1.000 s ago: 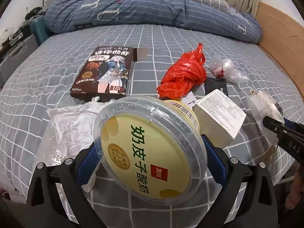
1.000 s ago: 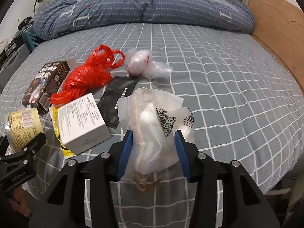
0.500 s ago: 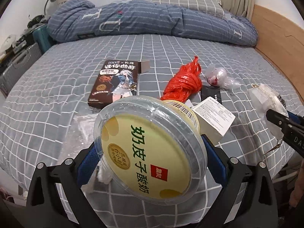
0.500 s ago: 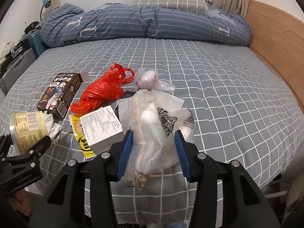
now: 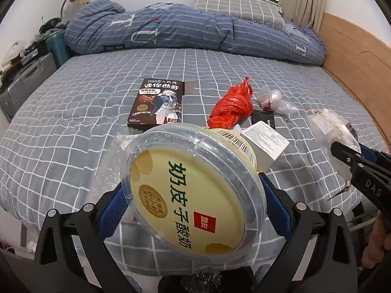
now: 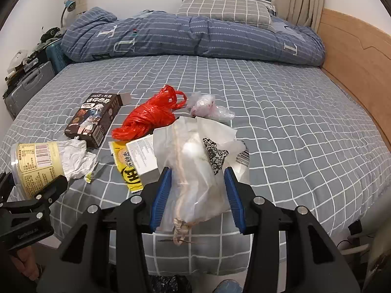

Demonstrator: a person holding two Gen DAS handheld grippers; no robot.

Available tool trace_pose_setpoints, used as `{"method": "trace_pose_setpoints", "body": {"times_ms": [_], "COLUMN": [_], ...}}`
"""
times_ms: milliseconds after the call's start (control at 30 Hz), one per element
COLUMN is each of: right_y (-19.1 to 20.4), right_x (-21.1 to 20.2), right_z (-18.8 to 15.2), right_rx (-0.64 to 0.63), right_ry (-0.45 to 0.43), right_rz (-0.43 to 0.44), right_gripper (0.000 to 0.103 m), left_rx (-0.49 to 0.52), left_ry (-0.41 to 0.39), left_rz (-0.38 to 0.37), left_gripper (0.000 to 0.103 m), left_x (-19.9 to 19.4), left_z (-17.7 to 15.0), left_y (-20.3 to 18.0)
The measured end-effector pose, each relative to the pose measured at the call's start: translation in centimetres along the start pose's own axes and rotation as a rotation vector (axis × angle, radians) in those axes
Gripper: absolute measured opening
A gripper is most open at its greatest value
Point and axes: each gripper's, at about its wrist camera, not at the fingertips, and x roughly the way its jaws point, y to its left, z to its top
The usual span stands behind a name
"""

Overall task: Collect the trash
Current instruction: 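Lift the yogurt tub and mesh bag and carry both toward the black trash bin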

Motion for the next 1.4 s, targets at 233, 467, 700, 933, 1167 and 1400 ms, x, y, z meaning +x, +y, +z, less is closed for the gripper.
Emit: {"method": "trace_pose_setpoints", "body": {"times_ms": [233, 467, 700, 933, 1167, 1400], "right_y": [0.7, 1.8, 3.3, 5.2, 6.0, 6.8], "right_x": [-1.7, -3.6, -5.8, -7.1, -9.2, -11.2], "right_z": [-0.3, -0.4, -0.8, -2.3, -3.3, -4.3], "right_rx": [0.01, 0.0, -0.01, -0.041, -0.043, -0.052], "right_ry": [-0.018, -0.043, -0.06, -0.043, -0.044, -0.033], "right_rz": [0.018, 0.033, 0.06, 0.078, 0.1, 0.11], "right_gripper": [0.043, 0.043, 0.043, 0.043, 0.043, 0.043], "left_rx": [-0.008, -0.026, -0.039, -0.067, -0.08, -0.079], "left_ry": [-0.015, -0.028, -0.046, -0.038, -0.035, -0.022], "left_rz": [-0.003, 0.003, 0.019, 0.041, 0.056, 0.054], "left_gripper": [0.095, 0.095, 0.095, 0.095, 0.095, 0.095], "left_x": [-2.0, -4.0, -6.2, -8.3, -10.3, -12.1], "left_z": [-0.8, -1.2, -1.7, -3.4, -4.4, -5.7], "left_y": [0.0, 0.4, 1.2, 2.6, 3.5, 4.1]}}
